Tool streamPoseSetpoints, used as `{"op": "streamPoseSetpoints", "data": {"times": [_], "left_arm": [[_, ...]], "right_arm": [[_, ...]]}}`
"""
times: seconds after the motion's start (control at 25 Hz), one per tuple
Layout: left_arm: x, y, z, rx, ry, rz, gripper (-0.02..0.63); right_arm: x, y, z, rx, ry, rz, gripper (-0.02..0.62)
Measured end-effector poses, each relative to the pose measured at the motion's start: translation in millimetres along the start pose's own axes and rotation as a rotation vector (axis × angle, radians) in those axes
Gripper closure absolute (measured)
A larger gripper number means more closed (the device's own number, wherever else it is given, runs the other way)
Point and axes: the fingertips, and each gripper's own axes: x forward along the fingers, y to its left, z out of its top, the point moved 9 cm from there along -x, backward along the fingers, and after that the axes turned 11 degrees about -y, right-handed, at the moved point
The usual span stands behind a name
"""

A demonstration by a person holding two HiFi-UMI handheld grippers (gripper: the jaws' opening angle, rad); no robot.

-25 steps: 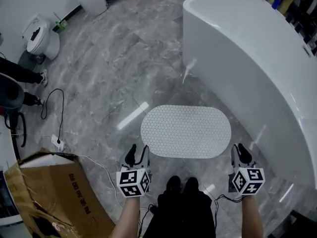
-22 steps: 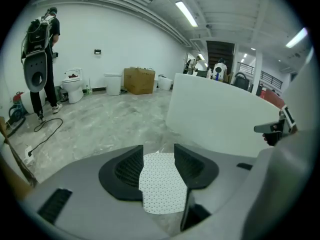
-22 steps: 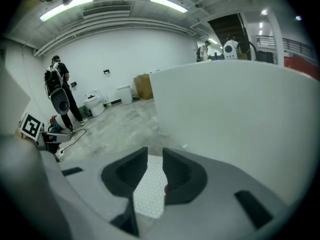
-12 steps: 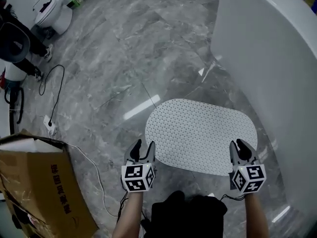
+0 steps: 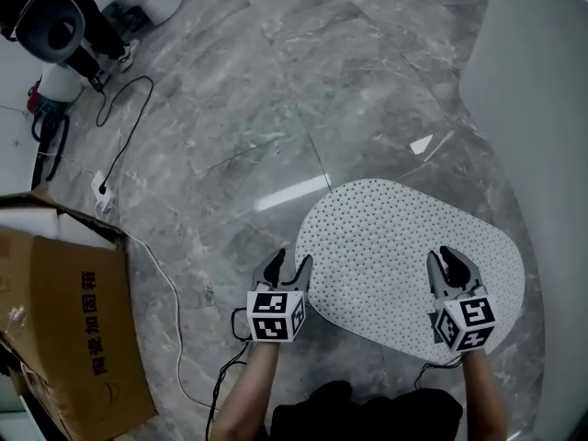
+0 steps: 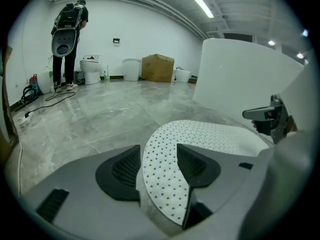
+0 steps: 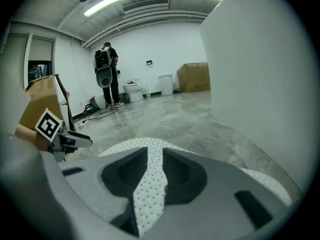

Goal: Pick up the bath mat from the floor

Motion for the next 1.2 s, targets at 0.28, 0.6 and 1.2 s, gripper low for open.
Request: {"op": "streamPoseSetpoints", "data": {"times": [0.28, 0.6, 1.2], "left_arm": [[34.8, 12.5, -23.8, -0.010, 0.054, 0.002, 0.316], [69.9, 17.1, -36.8, 0.008, 0.166, -0.009, 0.295], [76.4, 5.5, -41.3, 0.057, 0.254, -0.055, 0.356]], "right_arm": [[37.8, 13.6, -12.2, -0.028, -0.016, 0.091, 0.500], [38.3, 13.6, -17.4, -0.027, 0.000, 0.105, 0.500], [22.3, -4.4, -20.5, 0.016, 0.001, 0.054, 0.500]]}}
